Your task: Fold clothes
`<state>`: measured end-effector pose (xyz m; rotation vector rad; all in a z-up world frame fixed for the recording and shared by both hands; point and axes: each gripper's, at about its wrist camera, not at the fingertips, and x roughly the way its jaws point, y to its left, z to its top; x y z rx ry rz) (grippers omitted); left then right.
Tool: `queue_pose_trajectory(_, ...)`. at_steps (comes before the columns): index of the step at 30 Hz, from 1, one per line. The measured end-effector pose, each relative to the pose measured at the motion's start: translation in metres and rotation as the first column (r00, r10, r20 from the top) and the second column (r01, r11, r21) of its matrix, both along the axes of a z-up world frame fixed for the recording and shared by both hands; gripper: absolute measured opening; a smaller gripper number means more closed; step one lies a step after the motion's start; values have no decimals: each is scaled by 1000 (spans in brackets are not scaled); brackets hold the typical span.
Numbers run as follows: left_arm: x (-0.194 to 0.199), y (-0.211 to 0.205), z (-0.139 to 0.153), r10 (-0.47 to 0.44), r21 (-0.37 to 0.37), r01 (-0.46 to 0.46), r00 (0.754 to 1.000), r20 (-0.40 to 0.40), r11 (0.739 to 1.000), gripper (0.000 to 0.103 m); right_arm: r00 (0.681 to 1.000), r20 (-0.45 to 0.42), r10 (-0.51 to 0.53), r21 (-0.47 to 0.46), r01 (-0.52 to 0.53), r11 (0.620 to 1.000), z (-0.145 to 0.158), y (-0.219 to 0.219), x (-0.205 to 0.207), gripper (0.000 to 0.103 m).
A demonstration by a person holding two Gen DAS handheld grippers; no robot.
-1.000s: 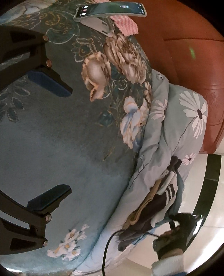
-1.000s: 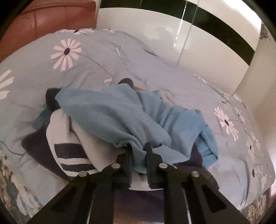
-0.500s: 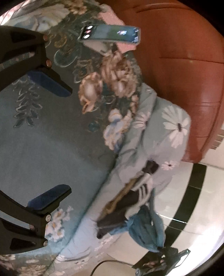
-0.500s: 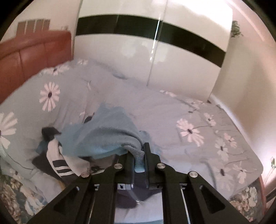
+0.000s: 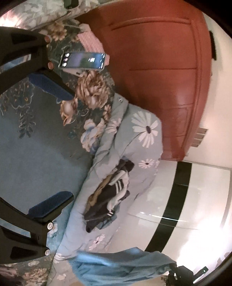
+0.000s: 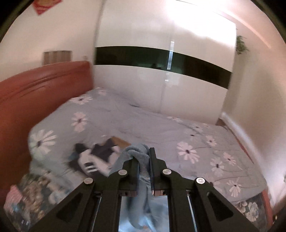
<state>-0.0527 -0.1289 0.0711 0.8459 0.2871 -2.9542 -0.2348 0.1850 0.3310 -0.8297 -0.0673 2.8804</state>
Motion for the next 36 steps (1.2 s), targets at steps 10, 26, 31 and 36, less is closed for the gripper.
queue_pose_trajectory(10,31,-18,26,62,-54,-63,998,-22,997,103,978,12,210,-232,-201,952,-31,-7,97,10)
queue_pose_trajectory(26,27,33,-45,-59,-88,86,960,273,992,103,822,558,109,-302,79,950,-359,105,152,10)
queue_pose_trajectory(31,19,36,-59,-76,24,73,944,321,997,103,804,583,114,-277,65,959,-374,128,165,11)
queue_pose_trajectory(36,13,36,-75,-70,54,54,925,374,997,103,799,589,124,-246,32,969,-379,144,181,22)
